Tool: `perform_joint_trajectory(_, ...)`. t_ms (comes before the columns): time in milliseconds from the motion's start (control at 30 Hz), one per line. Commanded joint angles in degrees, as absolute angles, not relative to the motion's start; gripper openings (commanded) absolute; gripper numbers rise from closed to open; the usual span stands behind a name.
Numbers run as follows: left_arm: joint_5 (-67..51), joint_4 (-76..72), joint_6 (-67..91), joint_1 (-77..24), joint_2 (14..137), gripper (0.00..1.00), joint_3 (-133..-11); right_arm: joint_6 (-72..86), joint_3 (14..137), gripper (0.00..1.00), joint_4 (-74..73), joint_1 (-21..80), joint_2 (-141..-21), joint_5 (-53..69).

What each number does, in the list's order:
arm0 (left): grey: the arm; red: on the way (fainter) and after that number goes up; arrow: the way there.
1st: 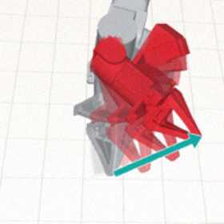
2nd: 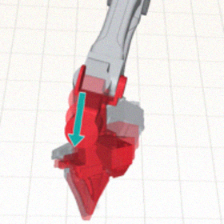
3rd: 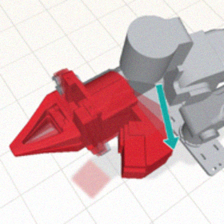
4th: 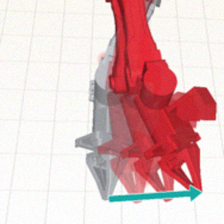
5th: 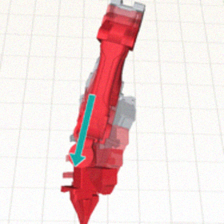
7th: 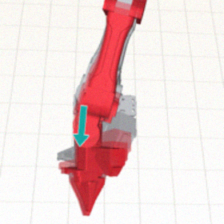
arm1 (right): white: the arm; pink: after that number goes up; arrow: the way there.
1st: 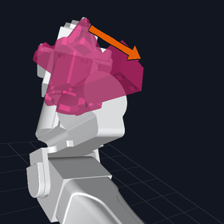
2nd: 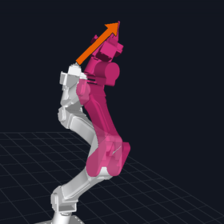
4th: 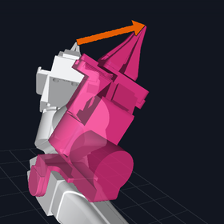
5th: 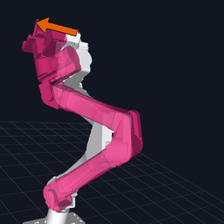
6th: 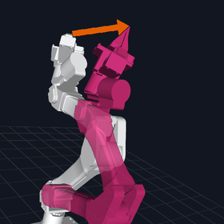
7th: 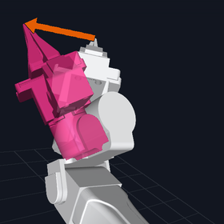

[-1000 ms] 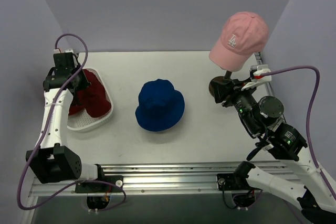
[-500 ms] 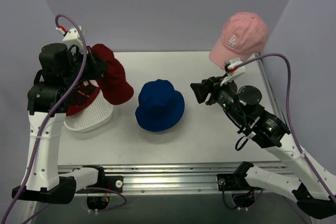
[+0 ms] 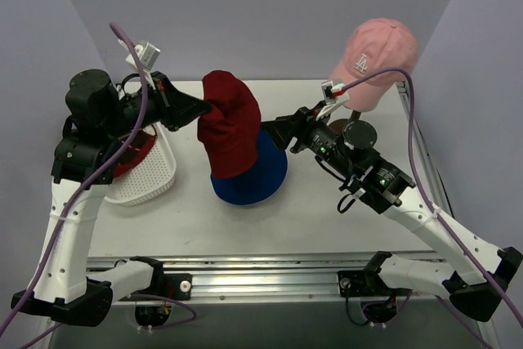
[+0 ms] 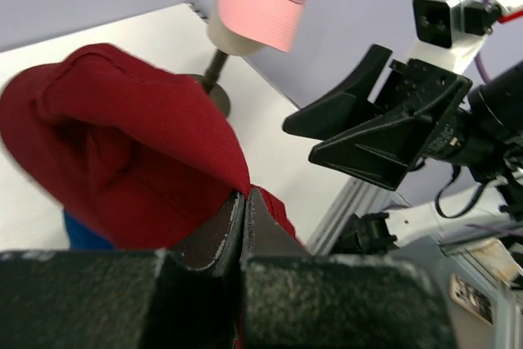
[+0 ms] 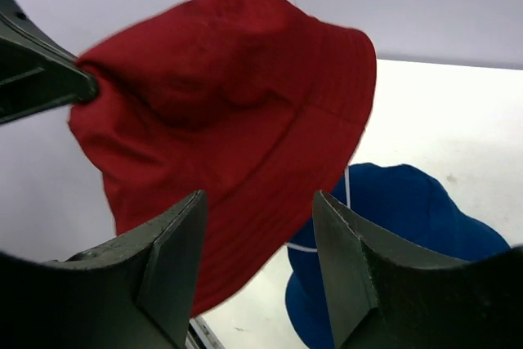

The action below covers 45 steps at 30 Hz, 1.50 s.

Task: Stack the hats

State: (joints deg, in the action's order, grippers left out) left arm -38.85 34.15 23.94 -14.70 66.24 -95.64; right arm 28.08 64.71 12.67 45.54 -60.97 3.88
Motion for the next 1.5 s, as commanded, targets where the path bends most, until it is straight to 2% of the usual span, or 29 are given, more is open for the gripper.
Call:
perform_joint_trajectory(0,-46.7,23.9,26.4,-15.6,65.6,0.03,-93.2,29.7,64.2,0.5,20.2,46.0,-61.1,6.7)
perform_joint_trajectory(300,-50.2,11.5,30.5,-17.5,65.0,0.02,-88.9,42.8,55.0,0.51,25.3,46.3,-57.3,0.2)
perform_joint_trajectory(833,-47.8,-4.7,38.1,-20.5,63.9,0.02,-84.4,51.9,46.4,0.53,35.5,46.4,-50.8,0.2)
perform_joint_trajectory(1467,-44.4,-9.0,39.5,-22.3,61.6,0.02,-81.3,53.3,45.5,0.58,37.7,46.4,-50.0,-1.6)
